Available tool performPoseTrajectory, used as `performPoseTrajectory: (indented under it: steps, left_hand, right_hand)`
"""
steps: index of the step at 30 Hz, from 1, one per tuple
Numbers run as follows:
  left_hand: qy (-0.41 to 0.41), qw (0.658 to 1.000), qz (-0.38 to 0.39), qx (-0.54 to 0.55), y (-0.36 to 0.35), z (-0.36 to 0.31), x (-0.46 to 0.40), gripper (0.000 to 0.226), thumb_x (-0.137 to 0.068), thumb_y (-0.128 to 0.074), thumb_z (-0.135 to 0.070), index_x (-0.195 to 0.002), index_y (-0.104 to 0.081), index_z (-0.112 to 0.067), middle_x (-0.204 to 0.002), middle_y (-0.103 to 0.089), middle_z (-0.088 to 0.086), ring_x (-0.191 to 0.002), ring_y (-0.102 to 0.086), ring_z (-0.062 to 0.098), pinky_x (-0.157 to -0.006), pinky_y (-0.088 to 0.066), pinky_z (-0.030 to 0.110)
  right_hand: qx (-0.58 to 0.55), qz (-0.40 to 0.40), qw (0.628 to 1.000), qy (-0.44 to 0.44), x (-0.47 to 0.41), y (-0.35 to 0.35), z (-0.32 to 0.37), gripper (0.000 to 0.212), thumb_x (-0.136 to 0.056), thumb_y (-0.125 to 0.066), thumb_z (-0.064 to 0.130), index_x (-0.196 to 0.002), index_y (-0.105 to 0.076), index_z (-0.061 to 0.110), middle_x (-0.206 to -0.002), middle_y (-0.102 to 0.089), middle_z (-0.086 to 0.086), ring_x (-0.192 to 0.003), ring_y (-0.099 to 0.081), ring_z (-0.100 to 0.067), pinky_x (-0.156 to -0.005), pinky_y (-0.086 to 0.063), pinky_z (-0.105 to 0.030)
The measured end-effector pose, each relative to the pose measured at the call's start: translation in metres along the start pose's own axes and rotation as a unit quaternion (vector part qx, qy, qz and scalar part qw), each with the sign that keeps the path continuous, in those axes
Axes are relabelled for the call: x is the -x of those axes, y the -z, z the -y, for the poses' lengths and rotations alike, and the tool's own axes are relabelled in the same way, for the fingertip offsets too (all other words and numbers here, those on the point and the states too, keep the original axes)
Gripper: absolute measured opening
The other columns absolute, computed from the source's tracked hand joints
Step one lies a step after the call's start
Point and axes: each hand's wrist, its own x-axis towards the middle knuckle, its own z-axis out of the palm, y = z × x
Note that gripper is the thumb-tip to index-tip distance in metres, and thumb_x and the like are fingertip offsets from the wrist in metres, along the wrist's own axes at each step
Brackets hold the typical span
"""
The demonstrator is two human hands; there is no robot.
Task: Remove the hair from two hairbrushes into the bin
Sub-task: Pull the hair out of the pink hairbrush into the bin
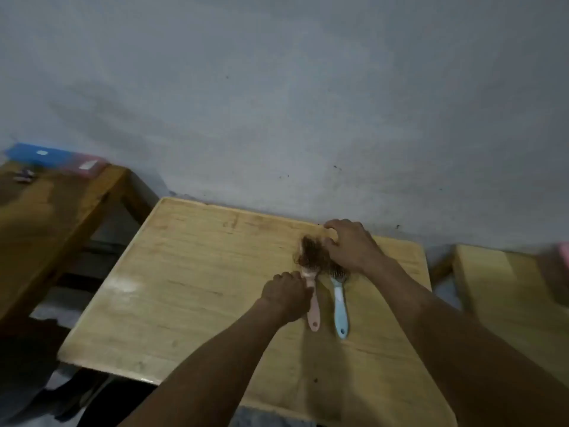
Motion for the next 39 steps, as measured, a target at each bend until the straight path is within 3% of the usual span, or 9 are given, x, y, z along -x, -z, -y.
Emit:
performPoseTrajectory:
  steps: [8,13,19,21,23,28,32,36,39]
  left_hand:
    - [0.077,0.991,-0.068,0.087,-0.039,-0.017,-0.031,0.058,-0.097,-0.046,-0.054,-0.127,-0.049,-0.004,-0.126,-0.061,0.016,-0.114,-0.060,0.034,-0.091,-0.047,0.038]
    - [0.102,0.987,-0.034,0.118,-0.049,-0.014,-0.044,0.056,-0.090,-0.063,-0.041,-0.129,-0.044,-0.005,-0.129,-0.058,0.015,-0.119,-0.058,0.034,-0.093,-0.046,0.038]
    - [0.174,0.941,-0.021,0.288,-0.046,0.002,-0.045,0.055,-0.086,-0.066,-0.035,-0.127,-0.046,-0.004,-0.128,-0.058,0.014,-0.119,-0.058,0.033,-0.089,-0.047,0.035]
    - [0.196,0.902,-0.014,0.384,-0.042,0.010,-0.042,0.055,-0.081,-0.066,-0.032,-0.123,-0.048,-0.001,-0.121,-0.063,0.016,-0.102,-0.067,0.030,-0.080,-0.055,0.035]
    - [0.201,0.882,-0.019,0.426,-0.034,0.020,-0.033,0.051,-0.082,-0.063,-0.031,-0.120,-0.049,0.001,-0.110,-0.067,0.015,-0.076,-0.070,0.024,-0.060,-0.055,0.030]
    - [0.167,0.933,-0.088,0.306,-0.008,0.059,-0.004,0.038,-0.088,-0.054,-0.033,-0.115,-0.048,-0.007,-0.109,-0.061,0.013,-0.094,-0.059,0.032,-0.072,-0.045,0.035]
    - [0.130,0.949,-0.136,0.252,0.012,0.095,0.015,0.030,-0.088,-0.054,-0.029,-0.106,-0.043,-0.008,-0.104,-0.061,0.015,-0.087,-0.057,0.034,-0.067,-0.041,0.035]
    - [0.121,0.955,-0.186,0.196,0.017,0.133,0.031,0.028,-0.087,-0.056,-0.029,-0.099,-0.039,-0.011,-0.092,-0.054,0.009,-0.077,-0.050,0.031,-0.064,-0.038,0.034]
    - [0.118,0.951,-0.224,0.179,0.014,0.162,0.037,0.028,-0.085,-0.058,-0.031,-0.098,-0.040,-0.012,-0.087,-0.053,0.007,-0.075,-0.051,0.030,-0.061,-0.037,0.035]
  right_hand:
    - [0.068,0.058,0.996,-0.007,-0.043,-0.046,-0.009,0.047,-0.106,-0.046,0.039,-0.147,-0.053,0.017,-0.150,-0.057,-0.011,-0.136,-0.046,-0.039,-0.105,-0.043,-0.046]
    - [0.092,0.061,0.994,-0.001,-0.060,-0.064,-0.012,0.042,-0.107,-0.040,0.035,-0.143,-0.058,0.021,-0.144,-0.061,-0.011,-0.130,-0.054,-0.036,-0.104,-0.044,-0.045]
    - [0.032,0.020,0.998,-0.040,-0.066,-0.068,-0.011,0.035,-0.104,-0.049,0.031,-0.131,-0.066,0.018,-0.127,-0.071,-0.012,-0.123,-0.059,-0.036,-0.104,-0.045,-0.043]
    - [-0.014,-0.011,0.999,-0.050,-0.066,-0.061,-0.005,0.032,-0.103,-0.052,0.029,-0.127,-0.068,0.016,-0.122,-0.073,-0.012,-0.120,-0.062,-0.037,-0.106,-0.046,-0.045]
    - [-0.065,-0.032,0.996,-0.051,-0.066,-0.052,0.005,0.032,-0.103,-0.051,0.030,-0.125,-0.070,0.017,-0.123,-0.073,-0.011,-0.117,-0.063,-0.037,-0.106,-0.047,-0.048]
    - [-0.161,-0.022,0.986,-0.032,-0.071,-0.032,0.043,0.040,-0.102,-0.056,0.045,-0.121,-0.076,0.017,-0.118,-0.075,-0.009,-0.114,-0.066,-0.032,-0.103,-0.051,-0.043]
    - [-0.161,0.028,0.986,0.015,-0.074,-0.018,0.075,0.035,-0.094,-0.070,0.049,-0.088,-0.082,0.016,-0.086,-0.072,-0.005,-0.087,-0.065,-0.022,-0.071,-0.046,-0.028]
    - [-0.146,0.053,0.986,0.067,-0.083,-0.027,0.099,0.031,-0.089,-0.076,0.050,-0.099,-0.085,0.022,-0.107,-0.074,0.001,-0.104,-0.063,-0.017,-0.089,-0.046,-0.030]
    - [-0.149,0.067,0.981,0.100,-0.090,-0.039,0.121,0.029,-0.087,-0.077,0.051,-0.096,-0.085,0.024,-0.112,-0.076,0.002,-0.108,-0.066,-0.018,-0.094,-0.052,-0.036]
